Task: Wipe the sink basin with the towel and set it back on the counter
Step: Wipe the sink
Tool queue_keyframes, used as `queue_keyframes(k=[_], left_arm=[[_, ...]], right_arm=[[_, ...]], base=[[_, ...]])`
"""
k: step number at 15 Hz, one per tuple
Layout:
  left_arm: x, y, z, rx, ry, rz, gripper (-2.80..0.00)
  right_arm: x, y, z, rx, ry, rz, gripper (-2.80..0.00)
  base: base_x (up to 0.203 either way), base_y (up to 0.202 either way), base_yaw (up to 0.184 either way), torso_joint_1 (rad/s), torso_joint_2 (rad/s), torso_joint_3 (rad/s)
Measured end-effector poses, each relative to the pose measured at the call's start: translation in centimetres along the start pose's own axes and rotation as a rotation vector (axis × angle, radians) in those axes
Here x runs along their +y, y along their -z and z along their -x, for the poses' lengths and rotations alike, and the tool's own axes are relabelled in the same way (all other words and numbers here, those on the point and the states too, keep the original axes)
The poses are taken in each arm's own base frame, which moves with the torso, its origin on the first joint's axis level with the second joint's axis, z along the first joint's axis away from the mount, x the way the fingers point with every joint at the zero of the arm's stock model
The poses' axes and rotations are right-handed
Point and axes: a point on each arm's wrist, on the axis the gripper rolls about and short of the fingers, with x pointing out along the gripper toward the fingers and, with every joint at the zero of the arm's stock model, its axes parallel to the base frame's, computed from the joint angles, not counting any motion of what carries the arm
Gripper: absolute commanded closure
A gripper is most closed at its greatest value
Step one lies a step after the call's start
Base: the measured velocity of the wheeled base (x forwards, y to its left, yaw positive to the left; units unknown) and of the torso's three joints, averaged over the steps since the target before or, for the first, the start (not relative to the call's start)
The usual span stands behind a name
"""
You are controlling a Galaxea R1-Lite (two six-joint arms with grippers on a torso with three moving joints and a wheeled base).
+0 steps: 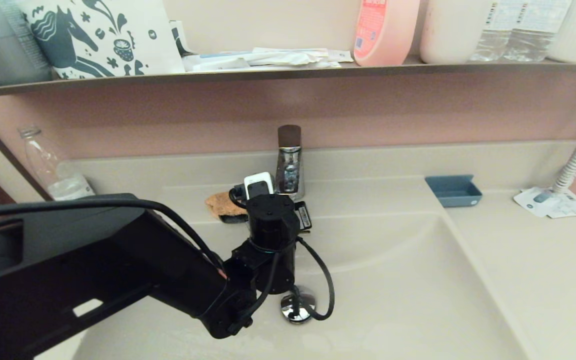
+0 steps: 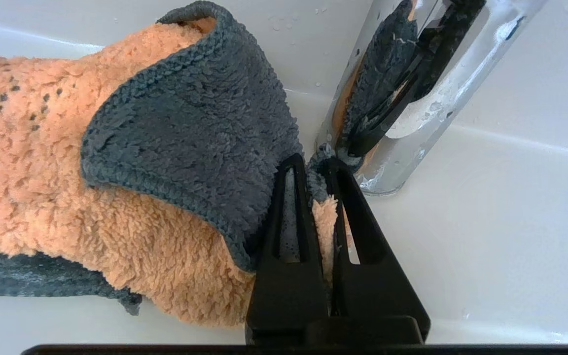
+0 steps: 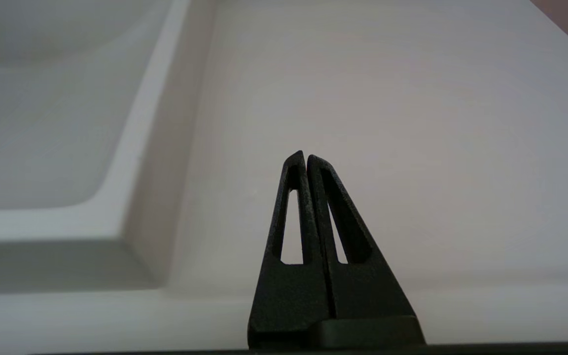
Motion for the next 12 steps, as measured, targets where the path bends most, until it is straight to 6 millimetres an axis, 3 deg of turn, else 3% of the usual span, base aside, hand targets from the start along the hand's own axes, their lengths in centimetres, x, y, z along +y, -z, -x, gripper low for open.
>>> queue_keyframes(k=[6, 10, 12], left_arm=[[-1.1, 0.1, -0.3, 0.000, 0.012, 0.001, 0.00], [1.6, 0.3, 0.0, 0.043, -0.003, -0.019, 0.00], [4.2, -0.2, -0.4, 0.056, -0.042, -0.022, 0.00]], right_arm=[[0.0, 0.0, 0.0, 0.000, 0.000, 0.000, 0.00], [0.0, 0.0, 0.0, 0.000, 0.000, 0.000, 0.00], [0.0, 0.0, 0.0, 0.000, 0.000, 0.000, 0.00]], base=[[0.000, 0.000, 0.000, 0.000, 0.00, 0.000], [0.000, 0.000, 0.000, 0.000, 0.00, 0.000], [0.000, 0.000, 0.000, 0.000, 0.00, 0.000]])
